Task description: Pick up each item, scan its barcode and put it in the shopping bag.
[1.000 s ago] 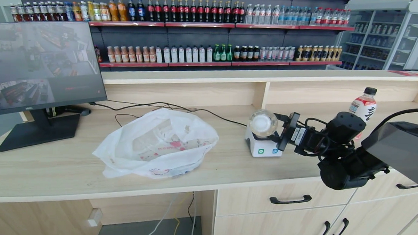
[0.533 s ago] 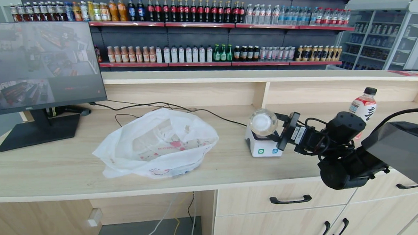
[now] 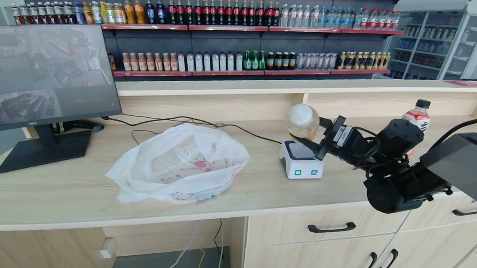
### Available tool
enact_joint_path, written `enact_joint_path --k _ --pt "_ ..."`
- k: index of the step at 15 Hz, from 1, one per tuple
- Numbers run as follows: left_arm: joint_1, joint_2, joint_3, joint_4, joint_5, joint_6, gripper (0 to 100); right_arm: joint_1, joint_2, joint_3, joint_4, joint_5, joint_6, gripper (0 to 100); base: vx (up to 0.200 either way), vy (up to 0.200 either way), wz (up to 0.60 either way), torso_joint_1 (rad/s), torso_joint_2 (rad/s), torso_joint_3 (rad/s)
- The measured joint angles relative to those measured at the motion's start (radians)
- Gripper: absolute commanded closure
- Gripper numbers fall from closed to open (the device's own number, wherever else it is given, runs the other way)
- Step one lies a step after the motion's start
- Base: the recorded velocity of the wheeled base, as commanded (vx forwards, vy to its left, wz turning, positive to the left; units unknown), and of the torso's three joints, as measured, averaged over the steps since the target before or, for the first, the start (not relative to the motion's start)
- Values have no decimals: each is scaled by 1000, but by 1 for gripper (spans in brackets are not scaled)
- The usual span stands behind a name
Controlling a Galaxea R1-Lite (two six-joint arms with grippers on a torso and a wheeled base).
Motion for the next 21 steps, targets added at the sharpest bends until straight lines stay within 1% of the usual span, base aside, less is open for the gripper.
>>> enact_joint_path --k 1,3,7,9,11,14,16,17,19,21 --pt "0 0 0 0 0 0 0 4 -18 11 0 -36 17 100 0 0 0 0 0 0" --pt "0 0 0 0 0 0 0 23 -64 48 0 -147 90 100 0 0 0 0 0 0" --pt "0 0 0 0 0 0 0 79 -176 123 -2 -258 206 100 0 0 0 0 0 0" --pt "0 0 0 0 0 0 0 104 -263 235 -1 -356 269 100 0 0 0 0 0 0" --pt "0 0 0 0 0 0 0 118 -369 377 -3 -501 347 100 0 0 0 0 0 0" --pt "0 0 0 0 0 0 0 131 -527 590 0 -710 555 100 0 0 0 0 0 0" --pt "0 0 0 0 0 0 0 129 -623 691 -1 -822 677 100 0 0 0 0 0 0" --pt "0 0 0 0 0 0 0 130 -659 727 -3 -840 689 100 0 0 0 0 0 0" --pt "0 0 0 0 0 0 0 134 -700 769 -1 -842 692 100 0 0 0 0 0 0" --pt "0 0 0 0 0 0 0 132 -724 816 1 -845 668 100 0 0 0 0 0 0"
